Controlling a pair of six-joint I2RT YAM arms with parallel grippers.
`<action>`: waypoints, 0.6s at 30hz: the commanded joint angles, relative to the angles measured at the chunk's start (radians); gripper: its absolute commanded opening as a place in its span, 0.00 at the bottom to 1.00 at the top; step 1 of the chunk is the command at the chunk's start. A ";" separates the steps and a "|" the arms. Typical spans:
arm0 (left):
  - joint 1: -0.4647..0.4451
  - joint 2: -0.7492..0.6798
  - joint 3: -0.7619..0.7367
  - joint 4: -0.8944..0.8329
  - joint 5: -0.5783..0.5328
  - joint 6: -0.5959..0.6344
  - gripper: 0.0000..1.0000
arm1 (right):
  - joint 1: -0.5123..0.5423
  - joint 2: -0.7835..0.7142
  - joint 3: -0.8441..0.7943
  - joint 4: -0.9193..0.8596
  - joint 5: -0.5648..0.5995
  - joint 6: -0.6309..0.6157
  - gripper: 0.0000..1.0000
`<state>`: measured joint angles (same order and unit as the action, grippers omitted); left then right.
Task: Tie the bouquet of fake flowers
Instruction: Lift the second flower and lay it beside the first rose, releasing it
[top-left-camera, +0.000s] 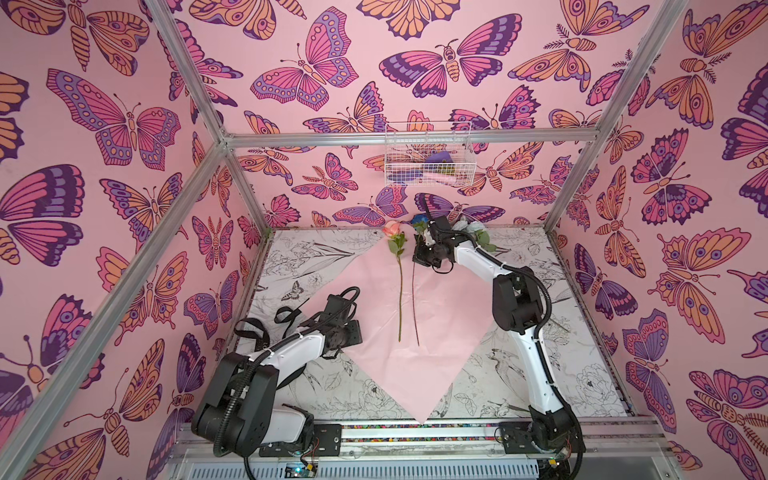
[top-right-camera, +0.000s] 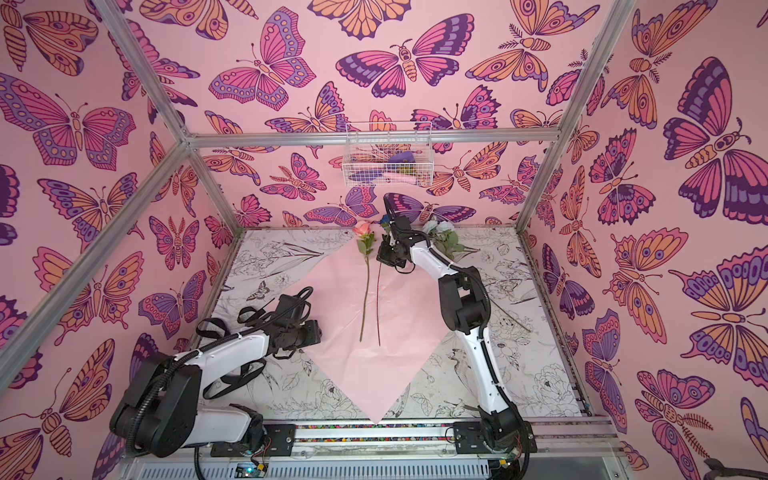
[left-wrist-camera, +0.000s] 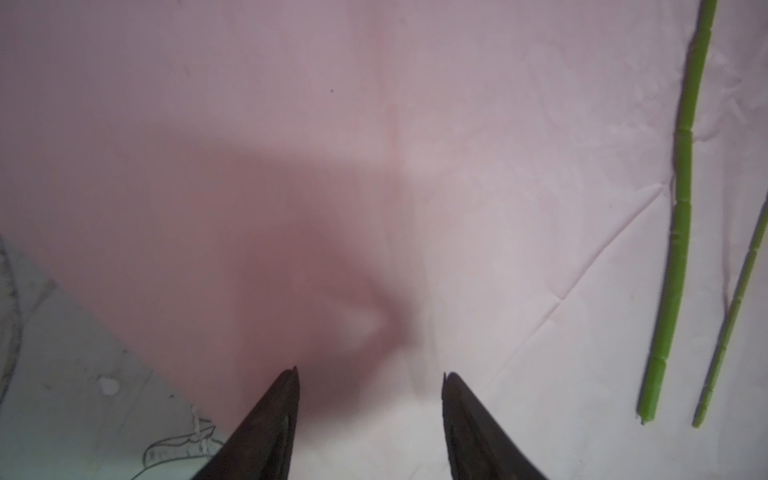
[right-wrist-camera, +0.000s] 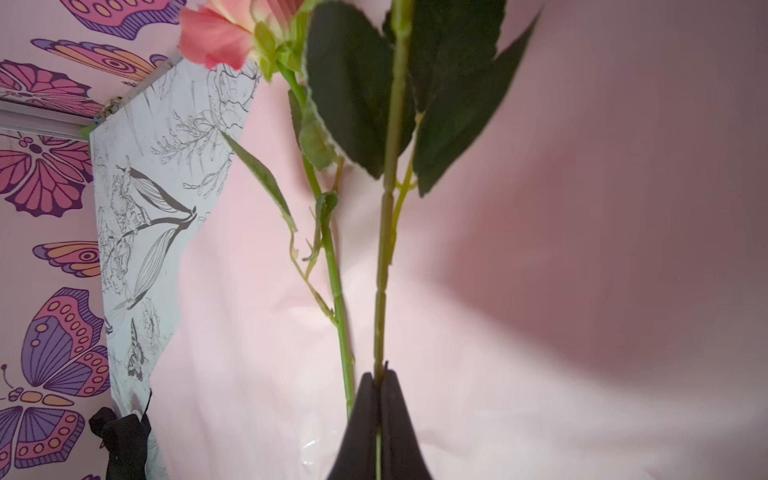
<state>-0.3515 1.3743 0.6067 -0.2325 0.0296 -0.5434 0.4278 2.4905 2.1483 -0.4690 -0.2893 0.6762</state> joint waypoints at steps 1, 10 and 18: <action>0.008 -0.003 -0.016 0.004 0.006 -0.008 0.58 | 0.017 0.052 0.088 0.006 -0.006 0.005 0.00; 0.008 0.005 -0.019 0.014 0.012 -0.010 0.58 | 0.026 0.137 0.165 0.043 -0.056 0.025 0.10; 0.008 -0.006 -0.021 0.017 0.026 -0.018 0.58 | 0.032 0.093 0.154 0.001 -0.056 -0.006 0.27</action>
<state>-0.3515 1.3746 0.6056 -0.2134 0.0391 -0.5480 0.4526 2.6087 2.2826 -0.4454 -0.3450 0.6842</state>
